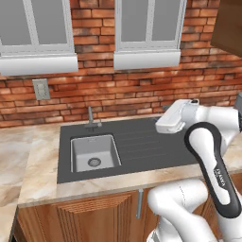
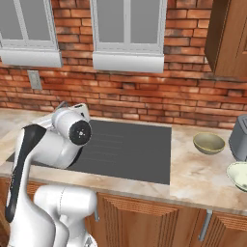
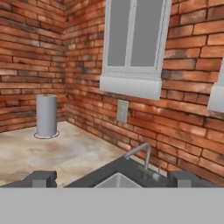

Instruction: Rinse each bowl for a few seconds and place them down in the sink or on the counter.

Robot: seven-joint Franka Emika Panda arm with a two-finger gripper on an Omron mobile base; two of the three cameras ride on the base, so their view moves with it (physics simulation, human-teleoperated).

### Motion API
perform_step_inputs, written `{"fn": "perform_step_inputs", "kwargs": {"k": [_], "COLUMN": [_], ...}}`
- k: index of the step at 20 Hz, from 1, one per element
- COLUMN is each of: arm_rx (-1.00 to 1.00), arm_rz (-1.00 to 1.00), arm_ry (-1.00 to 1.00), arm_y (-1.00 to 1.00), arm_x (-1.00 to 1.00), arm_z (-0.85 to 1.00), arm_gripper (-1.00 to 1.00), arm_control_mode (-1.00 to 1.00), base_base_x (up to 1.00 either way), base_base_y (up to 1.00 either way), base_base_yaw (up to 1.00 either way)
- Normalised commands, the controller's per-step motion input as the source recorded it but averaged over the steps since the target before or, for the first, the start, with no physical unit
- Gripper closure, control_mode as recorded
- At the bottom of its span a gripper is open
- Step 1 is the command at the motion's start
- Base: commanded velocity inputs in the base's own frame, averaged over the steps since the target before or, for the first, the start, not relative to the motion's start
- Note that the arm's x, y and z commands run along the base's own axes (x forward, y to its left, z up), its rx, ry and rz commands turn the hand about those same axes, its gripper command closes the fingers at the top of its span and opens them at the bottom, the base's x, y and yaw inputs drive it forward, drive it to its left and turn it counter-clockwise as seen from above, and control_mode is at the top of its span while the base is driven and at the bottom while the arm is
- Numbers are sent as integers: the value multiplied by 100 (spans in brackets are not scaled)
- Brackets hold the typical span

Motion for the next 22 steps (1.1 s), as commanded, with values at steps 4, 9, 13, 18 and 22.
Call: {"fn": "perform_step_inputs", "kwargs": {"k": [4,9,13,18,22], "arm_rx": [3,-4,-3,8,20], "arm_rz": [5,4,11,11,4], "arm_ry": [1,-6,-7,-3,-1], "arm_y": [25,40,7,-10,-1], "arm_x": [0,-4,0,0,0], "arm_z": [-15,-22,-20,-32,-32], "arm_gripper": [-100,-100,-100,-100,-100], "arm_control_mode": [-100,-100,-100,-100,-100], "base_base_x": [0,0,0,0,0], "base_base_y": [0,0,0,0,0], "base_base_yaw": [0,0,0,0,0]}}
